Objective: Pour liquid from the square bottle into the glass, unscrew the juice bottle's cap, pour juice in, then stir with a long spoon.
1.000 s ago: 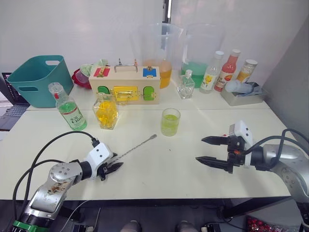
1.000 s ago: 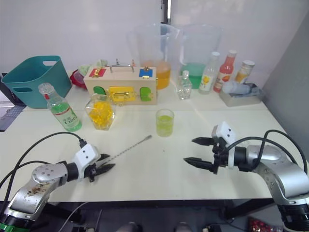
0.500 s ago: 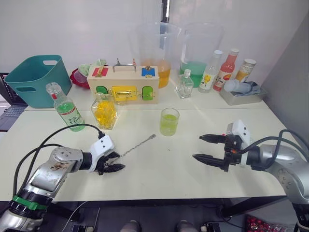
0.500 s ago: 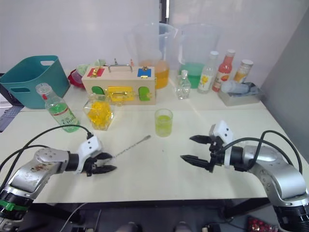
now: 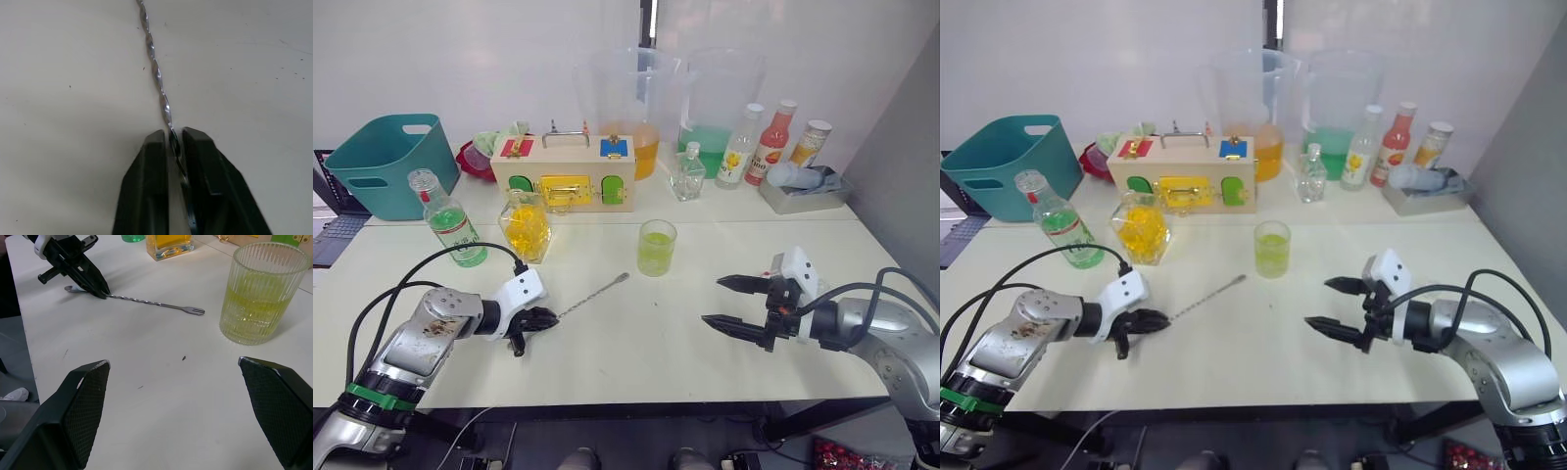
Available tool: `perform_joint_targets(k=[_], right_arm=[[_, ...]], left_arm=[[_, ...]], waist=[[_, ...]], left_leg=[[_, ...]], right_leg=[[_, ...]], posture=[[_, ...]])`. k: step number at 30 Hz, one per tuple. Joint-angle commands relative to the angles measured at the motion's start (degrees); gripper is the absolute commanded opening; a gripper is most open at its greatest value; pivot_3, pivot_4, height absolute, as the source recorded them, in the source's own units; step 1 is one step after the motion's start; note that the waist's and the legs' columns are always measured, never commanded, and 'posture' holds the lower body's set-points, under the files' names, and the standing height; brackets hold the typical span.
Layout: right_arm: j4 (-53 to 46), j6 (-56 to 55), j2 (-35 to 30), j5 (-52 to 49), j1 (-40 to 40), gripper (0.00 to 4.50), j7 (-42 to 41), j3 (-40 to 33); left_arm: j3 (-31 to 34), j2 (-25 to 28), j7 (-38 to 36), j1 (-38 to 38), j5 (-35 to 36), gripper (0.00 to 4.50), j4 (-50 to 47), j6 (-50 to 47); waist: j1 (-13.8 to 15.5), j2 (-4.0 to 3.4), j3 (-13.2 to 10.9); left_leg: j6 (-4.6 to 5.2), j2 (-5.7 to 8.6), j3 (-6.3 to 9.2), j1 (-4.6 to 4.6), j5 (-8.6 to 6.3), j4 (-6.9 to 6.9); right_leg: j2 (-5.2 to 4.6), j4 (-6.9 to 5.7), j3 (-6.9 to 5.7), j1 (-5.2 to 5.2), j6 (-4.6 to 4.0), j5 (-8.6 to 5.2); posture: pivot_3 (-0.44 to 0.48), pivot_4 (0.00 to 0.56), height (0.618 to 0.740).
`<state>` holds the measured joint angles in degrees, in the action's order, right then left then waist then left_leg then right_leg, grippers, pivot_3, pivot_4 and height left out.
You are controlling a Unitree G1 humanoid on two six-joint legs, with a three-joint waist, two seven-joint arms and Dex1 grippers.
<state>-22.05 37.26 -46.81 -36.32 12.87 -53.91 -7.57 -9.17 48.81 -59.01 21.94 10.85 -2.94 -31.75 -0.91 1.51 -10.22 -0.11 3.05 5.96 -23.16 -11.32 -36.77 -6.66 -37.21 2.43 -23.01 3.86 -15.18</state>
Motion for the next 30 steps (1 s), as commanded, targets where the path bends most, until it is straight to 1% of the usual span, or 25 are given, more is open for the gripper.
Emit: perform_joint_targets(k=[1, 3, 8, 12, 15, 21, 26, 29, 30], right_arm=[[-1.17, -1.87, -0.15, -0.33, 1.19, 4.5, -0.54, -1.36], [-0.2, -2.97, 0.2, 0.89, 2.15, 4.5, -0.09, -1.0], [2.5, -2.8, 1.32, 0.05, 5.5, 4.5, -0.99, -0.44], [4.28, -1.79, 1.78, -1.28, 7.5, 4.5, -2.03, -0.63], [5.77, -2.22, 1.26, -0.79, 8.47, 4.5, -3.43, -0.03], [9.58, -4.29, 0.95, 1.05, 9.74, 4.5, -6.55, 1.33], [11.6, -6.01, 0.93, 2.58, 9.61, 4.5, -8.41, 2.02], [11.68, -6.17, 1.12, 2.78, 9.24, 4.5, -8.56, 1.88], [11.44, -6.17, 1.19, 2.92, 8.94, 4.5, -8.39, 1.85]], left_arm=[[-0.27, -0.45, 0.4, -1.89, -0.45, 0.06, 1.39, -1.22], [0.93, -0.82, 0.85, -2.07, 0.32, 0.06, 0.81, -2.08], [6.4, -1.04, 2.84, -3.65, 3.09, 0.06, -2.38, -4.05], [13.18, -1.89, 6.45, -1.77, 6.56, 0.06, -4.07, -6.79], [16.29, -2.52, 8.41, -1.02, 9.14, 0.06, -6.55, -9.62], [17.69, -2.61, 9.72, -3.03, 11.62, 0.06, -10.67, -12.33], [16.3, -1.66, 9.9, -5.65, 11.23, 0.06, -11.84, -12.62], [16.4, -2.29, 11.2, -5.26, 11.71, 0.06, -10.97, -14.83], [16.39, -2.27, 11.2, -4.58, 11.53, 0.45, -9.6, -14.64]], waist=[[0.06, -0.07, 0.04], [0.05, -0.08, 0.05], [-0.12, -0.08, 0.05], [-0.12, -0.04, 0.02], [0.0, -0.04, 0.01], [0.11, -0.04, 0.01], [0.02, -0.04, 0.01], [0.07, -0.04, 0.01], [0.08, -0.04, 0.01]], left_leg=[[0.0, 0.0, 0.0, 0.0, 0.0, 0.0], [0.0, 0.0, -0.01, 0.0, 0.0, 0.0], [0.0, -0.03, 0.0, 0.0, 0.0, 0.0], [0.0, -0.08, 0.02, -0.1, 0.0, 0.0], [0.0, -0.09, 0.03, -0.12, 0.0, 0.0], [0.0, -0.05, 0.02, -0.12, 0.0, 0.0], [-0.01, -0.07, 0.02, -0.12, 0.0, 0.0], [-0.01, -0.09, 0.01, -0.11, 0.0, 0.0], [-0.01, -0.08, 0.02, -0.13, 0.0, 0.0]], right_leg=[[0.0, 0.0, 0.0, 0.01, 0.0, 0.0], [0.0, 0.0, 0.01, 0.0, 0.0, 0.0], [0.03, -0.01, 0.01, -0.02, -0.02, 0.01], [0.08, -0.02, 0.02, -0.12, -0.04, 0.02], [0.1, -0.01, 0.01, -0.14, -0.07, 0.04], [0.07, 0.0, 0.02, -0.12, -0.05, 0.05], [0.09, 0.0, 0.02, -0.14, -0.06, 0.05], [0.1, 0.0, 0.03, -0.14, -0.06, 0.05], [0.1, 0.0, 0.02, -0.14, -0.06, 0.05]], posture=[[0.0, 0.15, 0.74], [0.0, 0.15, 0.74], [0.0, 0.15, 0.74], [0.0, 0.15, 0.74], [0.0, 0.15, 0.74], [0.0, 0.15, 0.74], [0.0, 0.15, 0.74], [0.0, 0.15, 0.74], [0.0, 0.15, 0.74]])
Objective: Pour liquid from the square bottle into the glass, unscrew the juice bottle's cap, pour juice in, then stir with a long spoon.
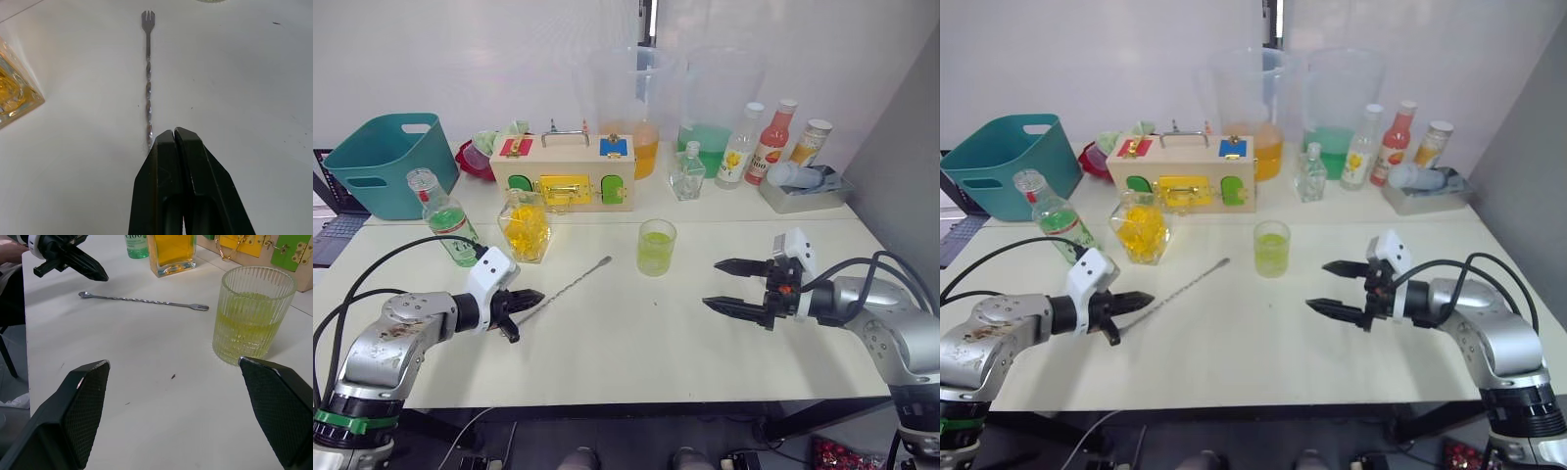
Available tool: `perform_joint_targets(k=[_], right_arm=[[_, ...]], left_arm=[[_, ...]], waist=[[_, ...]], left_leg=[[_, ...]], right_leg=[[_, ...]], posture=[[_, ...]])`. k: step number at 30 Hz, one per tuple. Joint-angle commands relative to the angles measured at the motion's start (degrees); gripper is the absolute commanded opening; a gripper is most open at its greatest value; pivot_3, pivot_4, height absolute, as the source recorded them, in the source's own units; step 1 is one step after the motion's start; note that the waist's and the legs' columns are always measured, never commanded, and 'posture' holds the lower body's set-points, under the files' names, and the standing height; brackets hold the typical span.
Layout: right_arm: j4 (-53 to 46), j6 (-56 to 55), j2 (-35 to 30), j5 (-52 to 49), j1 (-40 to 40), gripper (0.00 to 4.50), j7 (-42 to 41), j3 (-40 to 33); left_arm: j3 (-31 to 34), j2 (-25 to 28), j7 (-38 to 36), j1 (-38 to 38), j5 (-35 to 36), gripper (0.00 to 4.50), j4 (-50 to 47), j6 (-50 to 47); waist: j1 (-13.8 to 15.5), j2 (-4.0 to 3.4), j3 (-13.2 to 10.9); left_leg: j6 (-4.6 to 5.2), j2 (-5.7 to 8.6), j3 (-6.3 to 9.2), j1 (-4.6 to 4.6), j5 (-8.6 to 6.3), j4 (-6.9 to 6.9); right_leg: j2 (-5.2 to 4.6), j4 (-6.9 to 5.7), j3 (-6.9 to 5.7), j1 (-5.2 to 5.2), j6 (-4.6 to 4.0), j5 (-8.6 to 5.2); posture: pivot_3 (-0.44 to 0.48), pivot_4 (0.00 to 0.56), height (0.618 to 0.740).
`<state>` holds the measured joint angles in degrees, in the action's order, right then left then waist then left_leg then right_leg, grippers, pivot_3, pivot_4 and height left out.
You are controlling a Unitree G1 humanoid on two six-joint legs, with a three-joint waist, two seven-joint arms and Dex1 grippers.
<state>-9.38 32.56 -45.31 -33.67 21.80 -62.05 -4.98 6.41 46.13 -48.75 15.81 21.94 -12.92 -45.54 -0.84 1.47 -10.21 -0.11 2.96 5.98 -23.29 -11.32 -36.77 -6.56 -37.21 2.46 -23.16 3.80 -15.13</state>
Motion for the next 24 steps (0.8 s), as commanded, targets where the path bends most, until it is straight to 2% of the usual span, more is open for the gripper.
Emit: perform_joint_targets(k=[1, 7, 13, 19, 22, 24], right_arm=[[-1.55, -1.35, -0.22, 0.32, -0.3, 4.5, -0.01, -0.8], [-3.61, -0.37, 0.67, 0.16, -1.19, 4.5, 1.87, -0.96], [-5.94, 0.59, 1.47, -0.1, -2.01, 4.5, 4.03, -1.23], [-8.29, 1.6, 1.19, -0.67, -3.32, 4.5, 6.07, -2.13], [-9.0, 2.1, 1.09, -0.82, -3.69, 4.5, 6.59, -2.42], [-9.3, 2.29, 0.93, -0.85, -3.8, 4.5, 6.81, -2.5]], left_arm=[[0.7, 0.43, 0.97, 2.53, 0.02, 0.6, 2.1, -0.18], [-2.78, 0.74, -2.9, 6.97, -2.13, 2.45, 10.47, 6.09], [-9.16, 0.13, -9.37, 10.31, -6.63, 2.45, 21.18, 16.67], [-13.0, 0.38, -11.42, 12.01, -10.98, 2.45, 26.94, 19.85], [-14.21, 0.68, -11.85, 11.09, -12.4, 1.71, 26.48, 18.79], [-15.64, 1.22, -12.58, 9.97, -13.78, 0.98, 25.66, 18.23]], waist=[[0.02, 0.0, 0.0], [0.11, 0.0, 0.0], [0.03, 0.0, 0.0], [0.05, 0.0, 0.0], [0.02, 0.0, 0.01], [-0.18, -0.01, 0.01]], left_leg=[[0.0, 0.0, 0.0, 0.0, 0.0, 0.0], [0.0, 0.05, -0.01, 0.0, 0.0, -0.01], [-0.01, 0.05, -0.01, -0.01, 0.0, 0.0], [0.0, 0.06, 0.0, -0.01, 0.0, 0.0], [0.0, 0.05, 0.0, 0.01, 0.0, 0.0], [0.0, 0.04, -0.01, 0.04, 0.0, 0.0]], right_leg=[[0.0, 0.0, 0.0, 0.0, 0.0, 0.0], [-0.03, 0.01, 0.0, 0.01, 0.0, 0.0], [-0.03, 0.01, 0.01, -0.01, 0.0, 0.01], [-0.03, -0.02, 0.0, 0.0, 0.0, 0.01], [-0.02, -0.04, 0.0, 0.01, 0.0, 0.01], [-0.02, -0.04, 0.0, 0.02, 0.0, 0.01]], posture=[[0.0, 0.15, 0.74], [0.0, 0.15, 0.74], [0.0, 0.15, 0.74], [0.0, 0.15, 0.74], [0.0, 0.15, 0.74], [0.0, 0.15, 0.74]])
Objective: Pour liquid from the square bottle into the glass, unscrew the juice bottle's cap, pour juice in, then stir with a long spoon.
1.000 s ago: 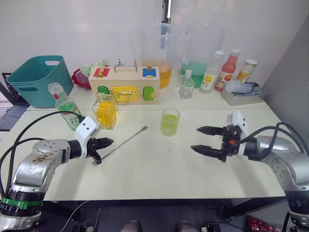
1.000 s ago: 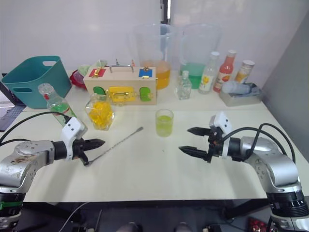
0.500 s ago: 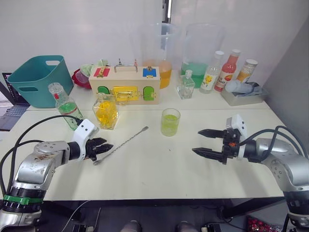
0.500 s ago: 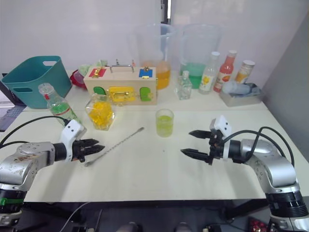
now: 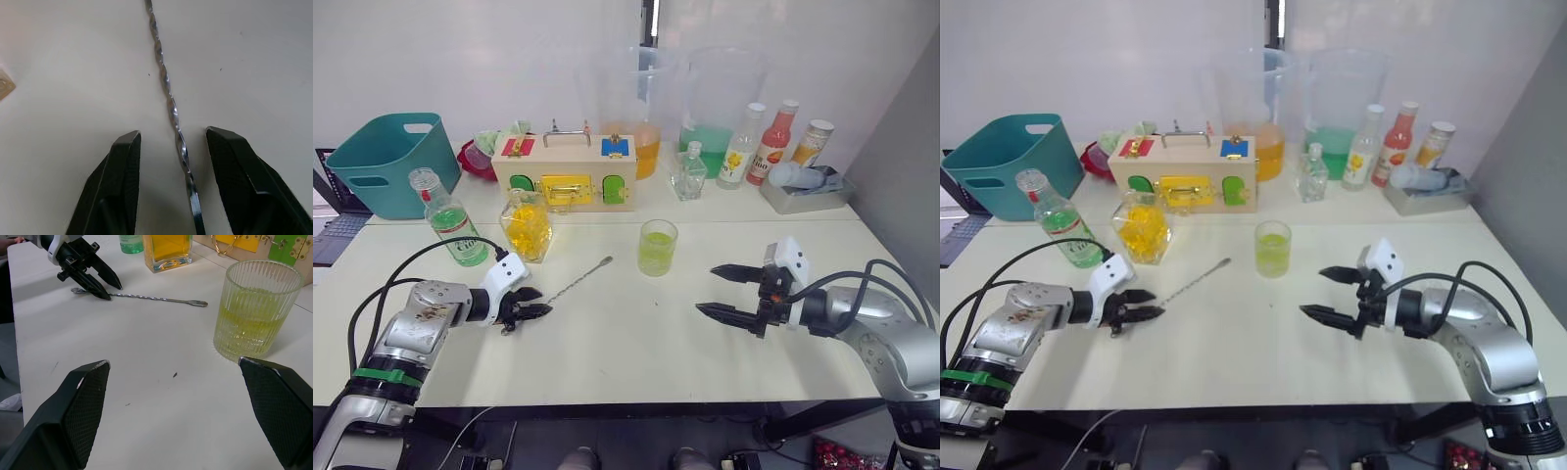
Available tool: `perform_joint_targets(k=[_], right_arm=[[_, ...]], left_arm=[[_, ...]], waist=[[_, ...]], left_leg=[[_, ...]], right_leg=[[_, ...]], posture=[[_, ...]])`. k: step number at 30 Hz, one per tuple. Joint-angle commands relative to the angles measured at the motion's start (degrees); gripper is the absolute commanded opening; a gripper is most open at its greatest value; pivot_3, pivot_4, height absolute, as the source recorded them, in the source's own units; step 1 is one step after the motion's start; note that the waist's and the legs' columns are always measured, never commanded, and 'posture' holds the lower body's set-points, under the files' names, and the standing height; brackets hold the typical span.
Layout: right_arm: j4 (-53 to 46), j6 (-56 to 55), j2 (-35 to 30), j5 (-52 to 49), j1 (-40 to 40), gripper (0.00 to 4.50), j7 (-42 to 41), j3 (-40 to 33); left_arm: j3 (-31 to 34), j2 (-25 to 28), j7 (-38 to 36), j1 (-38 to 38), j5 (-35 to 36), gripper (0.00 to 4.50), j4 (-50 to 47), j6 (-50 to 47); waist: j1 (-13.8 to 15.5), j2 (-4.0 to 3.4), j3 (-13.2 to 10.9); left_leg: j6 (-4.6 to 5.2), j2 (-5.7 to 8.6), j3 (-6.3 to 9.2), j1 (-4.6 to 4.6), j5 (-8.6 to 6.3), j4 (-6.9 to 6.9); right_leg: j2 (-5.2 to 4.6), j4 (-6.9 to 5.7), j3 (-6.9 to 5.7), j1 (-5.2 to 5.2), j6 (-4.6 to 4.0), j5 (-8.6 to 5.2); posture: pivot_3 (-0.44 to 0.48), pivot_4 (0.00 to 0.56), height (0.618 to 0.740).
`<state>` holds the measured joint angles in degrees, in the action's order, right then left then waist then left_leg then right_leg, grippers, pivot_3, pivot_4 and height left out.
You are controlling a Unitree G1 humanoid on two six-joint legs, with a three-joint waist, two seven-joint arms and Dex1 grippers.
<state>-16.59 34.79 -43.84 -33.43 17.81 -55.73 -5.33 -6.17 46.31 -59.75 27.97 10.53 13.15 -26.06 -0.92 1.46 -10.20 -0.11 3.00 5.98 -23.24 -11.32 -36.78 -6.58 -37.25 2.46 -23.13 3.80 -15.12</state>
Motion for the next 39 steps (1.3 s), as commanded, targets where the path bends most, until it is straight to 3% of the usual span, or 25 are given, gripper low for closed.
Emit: perform_joint_targets(k=[1, 3, 9, 16, 22, 27, 32, 39], right_arm=[[-2.17, 0.13, -0.61, -1.13, 0.19, 4.5, 0.56, -2.17], [-2.22, 0.15, -0.73, -1.2, 0.23, 4.5, 0.6, -2.13], [-1.87, -0.07, -1.21, -1.31, 0.51, 4.5, 0.29, -1.72], [-1.35, -0.06, -0.79, -1.93, 1.03, 4.5, -0.17, -1.78], [-1.14, 1.96, 1.92, -5.85, 3.65, 4.5, 0.57, -2.27], [-0.15, 4.21, 1.94, -5.24, 5.52, 4.5, 2.18, -1.72], [1.65, 7.83, 6.76, -7.89, 12.05, 4.5, 11.08, -5.48], [2.72, 22.59, 11.73, -23.67, 19.2, 4.5, 19.63, -10.65]], left_arm=[[-3.57, 1.27, -1.7, -2.63, -2.8, 0.66, -0.72, -1.86], [-4.13, 1.86, -1.76, -3.18, -3.4, 0.02, -1.54, -3.57], [-2.53, 4.04, -2.15, -3.39, -2.54, 0.02, -3.35, -7.9], [6.39, 3.63, -0.18, -1.45, 3.94, 0.02, -6.26, -13.46], [15.99, 2.6, 2.94, 0.43, 13.32, 0.02, -15.3, -23.17], [19.72, 1.18, 5.75, 0.84, 17.97, 0.02, -21.01, -25.87], [22.63, -2.2, 8.59, 3.26, 24.05, 0.02, -26.29, -27.05], [19.51, -7.56, 14.06, 6.34, 26.86, 0.02, -30.46, -27.47]], waist=[[-0.21, -0.02, 0.01], [-0.25, -0.13, 0.08], [-0.79, -0.18, 0.12], [-1.57, -0.16, 0.1], [-1.4, -0.07, 0.05], [-1.06, -0.07, 0.05], [-1.06, -0.03, 0.02], [-0.75, -0.03, 0.03]], left_leg=[[0.0, 0.0, 0.0, 0.01, 0.0, 0.0], [0.02, -0.01, -0.01, 0.05, -0.01, 0.0], [0.04, -0.01, -0.03, 0.13, -0.02, 0.0], [0.05, -0.07, -0.01, 0.11, -0.03, 0.0], [0.04, -0.05, 0.05, 0.02, -0.03, -0.05], [0.04, -0.01, 0.07, 0.03, -0.03, -0.06], [0.0, -0.01, 0.07, -0.01, -0.01, -0.06], [0.01, 0.0, 0.1, -0.01, -0.02, -0.05]], right_leg=[[0.0, -0.01, 0.0, 0.01, 0.0, 0.0], [0.0, -0.05, 0.01, 0.01, 0.0, 0.0], [0.01, -0.19, 0.02, 0.03, 0.0, 0.0], [0.06, -0.33, 0.0, -0.07, -0.01, -0.01], [0.05, -0.34, 0.0, -0.1, -0.01, -0.01], [0.01, -0.34, 0.0, -0.09, -0.01, -0.01], [0.02, -0.34, 0.02, -0.13, -0.02, 0.0], [0.02, -0.35, 0.03, -0.13, -0.07, 0.03]], posture=[[0.0, 0.15, 0.74], [0.0, 0.15, 0.74], [0.0, 0.15, 0.74], [0.0, 0.15, 0.74], [0.0, 0.15, 0.74], [0.0, 0.15, 0.74], [0.0, 0.15, 0.74], [0.0, 0.15, 0.74]])
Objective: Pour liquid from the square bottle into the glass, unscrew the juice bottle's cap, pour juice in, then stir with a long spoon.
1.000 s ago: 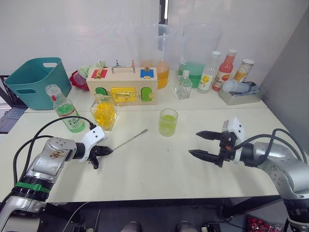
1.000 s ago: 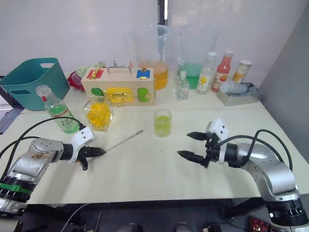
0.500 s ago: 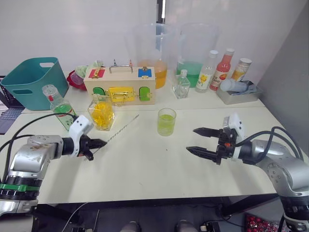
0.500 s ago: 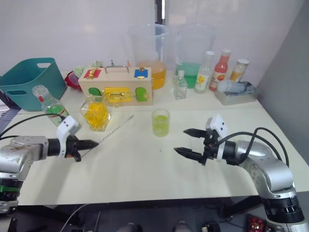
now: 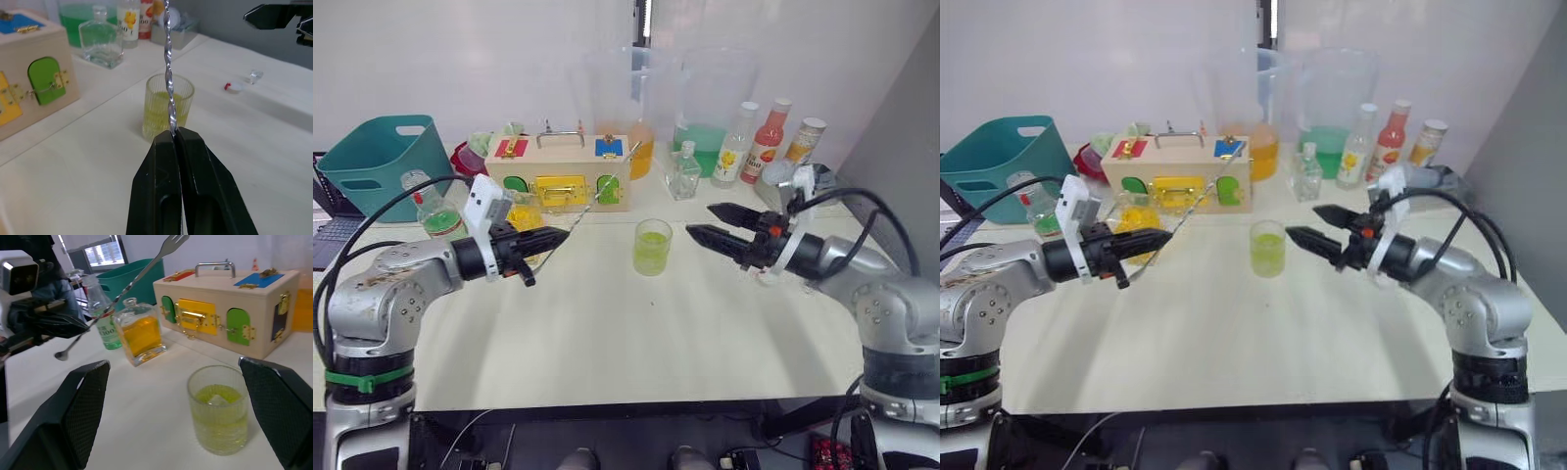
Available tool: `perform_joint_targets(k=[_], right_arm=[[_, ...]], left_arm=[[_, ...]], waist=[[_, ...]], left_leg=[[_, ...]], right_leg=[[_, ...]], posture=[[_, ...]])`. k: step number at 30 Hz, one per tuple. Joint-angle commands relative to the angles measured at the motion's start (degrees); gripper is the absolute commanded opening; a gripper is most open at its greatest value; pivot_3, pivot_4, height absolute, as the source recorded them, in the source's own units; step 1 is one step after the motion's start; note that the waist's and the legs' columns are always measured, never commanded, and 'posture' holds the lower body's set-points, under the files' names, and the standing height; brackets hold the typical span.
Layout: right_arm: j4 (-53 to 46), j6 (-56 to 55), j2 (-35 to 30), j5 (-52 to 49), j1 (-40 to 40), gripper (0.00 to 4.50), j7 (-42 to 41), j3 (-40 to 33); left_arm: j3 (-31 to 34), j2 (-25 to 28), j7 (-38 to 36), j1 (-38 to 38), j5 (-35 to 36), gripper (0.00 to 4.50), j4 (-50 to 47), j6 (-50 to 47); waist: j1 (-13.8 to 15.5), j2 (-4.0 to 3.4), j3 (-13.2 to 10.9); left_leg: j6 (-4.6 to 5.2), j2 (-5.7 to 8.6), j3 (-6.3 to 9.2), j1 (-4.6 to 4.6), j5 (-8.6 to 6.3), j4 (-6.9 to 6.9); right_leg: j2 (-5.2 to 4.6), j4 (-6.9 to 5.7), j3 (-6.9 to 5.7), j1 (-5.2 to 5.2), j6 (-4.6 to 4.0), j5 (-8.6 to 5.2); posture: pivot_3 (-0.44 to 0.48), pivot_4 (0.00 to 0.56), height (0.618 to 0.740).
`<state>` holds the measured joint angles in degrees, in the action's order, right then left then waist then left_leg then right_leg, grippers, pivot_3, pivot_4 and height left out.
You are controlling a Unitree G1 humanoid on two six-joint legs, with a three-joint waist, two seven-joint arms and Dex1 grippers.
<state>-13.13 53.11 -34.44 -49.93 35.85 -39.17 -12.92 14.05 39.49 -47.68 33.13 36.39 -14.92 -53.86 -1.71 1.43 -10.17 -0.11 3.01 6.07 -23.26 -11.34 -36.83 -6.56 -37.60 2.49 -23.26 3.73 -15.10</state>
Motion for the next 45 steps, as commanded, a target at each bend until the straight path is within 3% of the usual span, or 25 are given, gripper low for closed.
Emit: perform_joint_targets(k=[1, 3, 6, 11, 18, 30, 32, 42, 45], right_arm=[[-0.52, 4.97, 3.59, -8.66, 1.57, 4.5, 5.05, -3.85], [2.06, 5.22, 11.14, -12.12, 3.29, 4.5, 16.27, -6.45], [2.15, 5.8, 17.5, -14.68, 3.81, 4.5, 24.82, -7.33], [1.77, 5.96, 21.5, -16.81, 4.75, 4.5, 31.98, -6.59], [1.79, 4.99, 23.5, -20.48, 5.34, 4.5, 35.65, -6.26], [1.61, 3.22, 24.15, -22.75, 5.03, 0.52, 37.83, -5.16], [1.52, 3.1, 23.99, -22.69, 4.89, 0.02, 37.84, -4.94], [1.33, 1.82, 23.2, -22.37, 4.5, 0.02, 37.33, -4.5], [1.79, 1.39, 22.47, -22.44, 5.01, 0.0, 36.73, -4.72]], left_arm=[[-1.4, -1.14, 2.46, 1.21, 0.95, 0.02, -2.89, 0.53], [-4.24, -4.94, 5.32, 1.14, 1.26, 0.02, -5.36, 0.6], [-6.94, -8.59, 7.56, 0.7, 1.31, 0.02, -7.0, 0.63], [-9.07, -9.44, 8.42, 1.13, 0.81, 0.02, -6.36, 1.58], [-9.82, -9.41, 8.59, 1.13, 1.15, 0.02, -6.17, 2.05], [-10.72, -9.94, 9.76, 0.1, 1.71, 0.0, -7.41, 1.66], [-10.77, -9.86, 9.76, -0.02, 1.8, 0.0, -7.54, 1.64], [-10.29, -8.73, 9.8, -0.48, 1.67, 0.0, -6.98, 1.89], [-8.52, -8.32, 9.28, -0.25, 3.07, 0.85, -6.47, 1.62]], waist=[[0.04, 0.0, 0.0], [-0.02, 0.01, 0.01], [0.07, 0.01, 0.01], [0.01, 0.01, 0.01], [-0.69, 0.01, 0.01], [-0.72, 0.0, 0.0], [-0.74, -0.01, 0.0], [-0.73, -0.01, 0.0], [-0.73, -0.01, 0.0]], left_leg=[[0.0, 0.0, 0.0, 0.0, -0.01, 0.0], [0.0, 0.01, -0.02, -0.01, 0.0, 0.0], [-0.02, 0.01, -0.01, 0.01, 0.01, 0.0], [-0.02, 0.06, -0.05, -0.15, 0.01, 0.0], [-0.02, 0.04, -0.06, -0.14, 0.01, 0.0], [-0.02, 0.04, -0.06, -0.14, 0.01, 0.0], [-0.02, 0.04, -0.06, -0.14, 0.01, 0.0], [-0.01, 0.03, -0.06, -0.14, 0.01, 0.0], [-0.01, 0.03, -0.06, -0.15, 0.01, 0.0]], right_leg=[[0.0, -0.01, 0.0, 0.0, 0.0, 0.0], [0.0, -0.01, 0.03, -0.01, 0.0, 0.0], [-0.01, -0.05, 0.08, -0.03, -0.04, 0.04], [-0.03, -0.27, 0.14, -0.32, -0.06, 0.05], [0.02, -0.33, 0.14, -0.34, -0.06, 0.05], [0.03, -0.34, 0.13, -0.34, -0.06, 0.04], [0.03, -0.34, 0.13, -0.34, -0.06, 0.04], [0.04, -0.34, 0.12, -0.35, -0.07, 0.04], [0.04, -0.33, 0.12, -0.35, -0.07, 0.04]], posture=[[0.0, 0.15, 0.74], [0.0, 0.15, 0.74], [0.0, 0.15, 0.74], [0.0, 0.15, 0.74], [0.0, 0.15, 0.74], [0.0, 0.15, 0.74], [0.0, 0.15, 0.74], [0.0, 0.15, 0.74], [0.0, 0.15, 0.74]])
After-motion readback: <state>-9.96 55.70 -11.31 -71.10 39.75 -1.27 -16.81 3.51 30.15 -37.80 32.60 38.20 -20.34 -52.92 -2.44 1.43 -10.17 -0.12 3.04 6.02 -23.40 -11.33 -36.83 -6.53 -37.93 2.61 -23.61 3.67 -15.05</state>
